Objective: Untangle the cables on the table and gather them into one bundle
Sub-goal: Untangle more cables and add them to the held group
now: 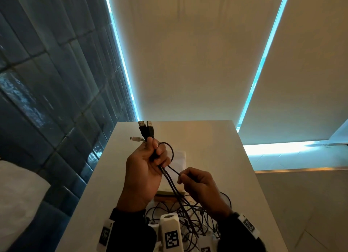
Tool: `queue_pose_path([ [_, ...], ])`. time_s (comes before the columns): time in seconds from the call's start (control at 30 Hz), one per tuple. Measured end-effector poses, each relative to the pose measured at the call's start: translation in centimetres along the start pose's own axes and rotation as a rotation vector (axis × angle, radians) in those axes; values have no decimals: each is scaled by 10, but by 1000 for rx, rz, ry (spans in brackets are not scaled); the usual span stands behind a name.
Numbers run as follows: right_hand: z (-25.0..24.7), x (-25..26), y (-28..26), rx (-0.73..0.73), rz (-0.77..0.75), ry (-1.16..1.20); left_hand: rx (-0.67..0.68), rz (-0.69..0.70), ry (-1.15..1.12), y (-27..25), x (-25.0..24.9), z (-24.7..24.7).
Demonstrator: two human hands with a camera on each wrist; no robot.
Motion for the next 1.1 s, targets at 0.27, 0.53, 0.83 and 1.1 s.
queue_pose_path([
  [0.27,-7,-33,2,-95,69,-157,-34,27,26,-1,-1,-5],
  [0.53,-22,-90,0,-179,165,-203,-40,44,84,-2,-3,-11],
  [0.83,-31,-82,8,-388,354,83,-162,-18,210,-2,2,-20],
  [1.1,11,42,18,-142,-92,260,-219,-102,328,-5,7,-15],
])
Point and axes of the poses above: each hand's wrist, its own y-axis towards the middle knuckle, its own z-axis out of the palm, x = y × z, the point moved 4 cm from there along y, towards the middle knuckle, and after that the axes turned 5 degrees about y, right-handed, at the moved point
